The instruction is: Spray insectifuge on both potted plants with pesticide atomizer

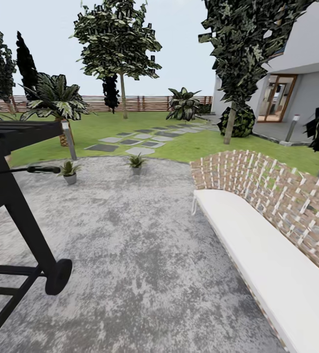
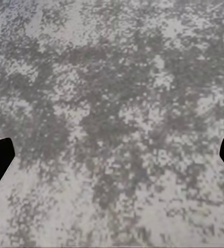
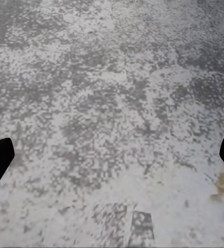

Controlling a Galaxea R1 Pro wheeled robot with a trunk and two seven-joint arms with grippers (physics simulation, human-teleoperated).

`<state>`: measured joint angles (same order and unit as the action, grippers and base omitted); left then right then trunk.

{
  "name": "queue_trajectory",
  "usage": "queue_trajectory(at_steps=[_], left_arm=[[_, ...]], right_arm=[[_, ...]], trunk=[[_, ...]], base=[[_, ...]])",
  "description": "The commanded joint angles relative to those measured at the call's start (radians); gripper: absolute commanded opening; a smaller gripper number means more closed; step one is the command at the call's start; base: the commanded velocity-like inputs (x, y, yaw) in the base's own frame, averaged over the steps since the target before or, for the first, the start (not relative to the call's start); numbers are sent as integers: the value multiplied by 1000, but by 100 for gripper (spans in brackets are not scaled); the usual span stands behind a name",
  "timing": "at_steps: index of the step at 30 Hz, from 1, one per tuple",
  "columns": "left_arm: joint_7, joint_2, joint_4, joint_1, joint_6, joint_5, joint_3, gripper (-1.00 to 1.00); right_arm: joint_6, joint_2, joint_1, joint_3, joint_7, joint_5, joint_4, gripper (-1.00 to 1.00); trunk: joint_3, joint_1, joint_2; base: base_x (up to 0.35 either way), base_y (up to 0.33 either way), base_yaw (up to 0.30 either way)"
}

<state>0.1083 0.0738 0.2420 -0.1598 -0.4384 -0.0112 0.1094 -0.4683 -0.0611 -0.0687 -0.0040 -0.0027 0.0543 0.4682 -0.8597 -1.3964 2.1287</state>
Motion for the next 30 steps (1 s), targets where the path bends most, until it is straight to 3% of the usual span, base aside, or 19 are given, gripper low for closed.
queue_trajectory(at_steps=[1,30], left_arm=[[1,0,-1,-1,-3,-1,1,100],[1,0,-1,-1,-3,-1,1,100]], right_arm=[[-3,0,0,-1,0,5,0,100],[-3,0,0,-1,0,5,0,100]], trunk=[[-1,0,0],[-1,0,0]], base=[[339,0,234],[339,0,15]])
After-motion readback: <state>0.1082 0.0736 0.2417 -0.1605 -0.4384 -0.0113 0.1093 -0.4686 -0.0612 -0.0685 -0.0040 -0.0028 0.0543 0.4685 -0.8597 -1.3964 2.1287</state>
